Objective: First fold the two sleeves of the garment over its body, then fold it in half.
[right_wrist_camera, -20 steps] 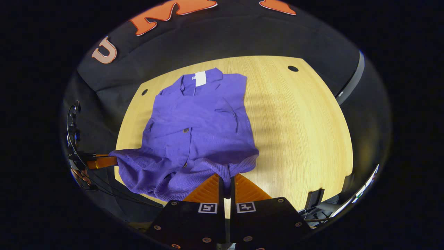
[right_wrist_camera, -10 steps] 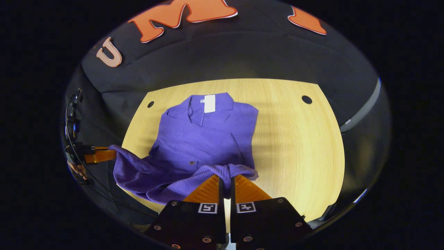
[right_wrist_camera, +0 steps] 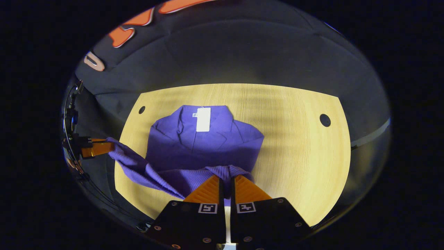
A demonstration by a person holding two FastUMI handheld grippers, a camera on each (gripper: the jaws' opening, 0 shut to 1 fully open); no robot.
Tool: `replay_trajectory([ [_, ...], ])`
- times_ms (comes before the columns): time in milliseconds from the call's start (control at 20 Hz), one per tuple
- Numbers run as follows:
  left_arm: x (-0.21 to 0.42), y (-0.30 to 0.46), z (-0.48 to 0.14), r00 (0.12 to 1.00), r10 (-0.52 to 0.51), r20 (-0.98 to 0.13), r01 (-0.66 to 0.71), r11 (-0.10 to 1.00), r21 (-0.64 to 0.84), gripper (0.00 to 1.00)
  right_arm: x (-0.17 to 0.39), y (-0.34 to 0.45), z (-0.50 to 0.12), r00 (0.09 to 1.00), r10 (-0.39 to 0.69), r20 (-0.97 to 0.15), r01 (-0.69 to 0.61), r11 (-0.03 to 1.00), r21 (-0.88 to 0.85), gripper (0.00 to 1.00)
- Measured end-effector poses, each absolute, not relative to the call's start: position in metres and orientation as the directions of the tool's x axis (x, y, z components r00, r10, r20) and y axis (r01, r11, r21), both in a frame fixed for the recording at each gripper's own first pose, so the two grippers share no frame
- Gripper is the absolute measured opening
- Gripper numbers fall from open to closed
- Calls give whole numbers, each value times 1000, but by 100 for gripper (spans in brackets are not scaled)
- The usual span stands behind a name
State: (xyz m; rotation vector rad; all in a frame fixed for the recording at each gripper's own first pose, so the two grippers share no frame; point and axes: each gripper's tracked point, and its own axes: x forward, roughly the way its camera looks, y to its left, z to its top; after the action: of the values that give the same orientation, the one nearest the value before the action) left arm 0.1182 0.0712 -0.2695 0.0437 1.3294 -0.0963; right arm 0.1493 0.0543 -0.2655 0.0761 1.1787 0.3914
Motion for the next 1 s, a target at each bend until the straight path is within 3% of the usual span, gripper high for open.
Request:
replay_trajectory([
  [250,172,81,-301,242,31,-970,56,997,46,11,215,62,-284,331,351,-876,-243,929,281,5],
  [400,204,95,-314,315,100,-944,39,992,118,14,249,67,-285,386,368,-846,-174,930,325,13],
  [550,242,110,-298,495,176,-851,5,979,205,26,264,54,-274,463,350,-814,-157,936,314,30],
  [650,254,112,-274,576,204,-791,4,968,251,55,267,40,-269,496,321,-807,-162,947,277,46],
  [700,254,110,-264,594,201,-779,3,968,252,48,266,34,-263,515,310,-799,-167,951,261,52],
  [750,255,103,-259,614,192,-766,-3,971,241,59,267,28,-256,540,300,-786,-168,954,248,54],
  [800,253,98,-255,631,177,-756,-8,975,222,62,266,24,-248,560,295,-774,-173,955,239,62],
  [850,250,91,-250,646,162,-746,-15,980,199,75,265,21,-239,583,290,-759,-173,957,234,65],
  [1000,233,89,-219,685,133,-716,-39,988,146,88,253,13,-203,645,289,-707,-171,957,235,82],
])
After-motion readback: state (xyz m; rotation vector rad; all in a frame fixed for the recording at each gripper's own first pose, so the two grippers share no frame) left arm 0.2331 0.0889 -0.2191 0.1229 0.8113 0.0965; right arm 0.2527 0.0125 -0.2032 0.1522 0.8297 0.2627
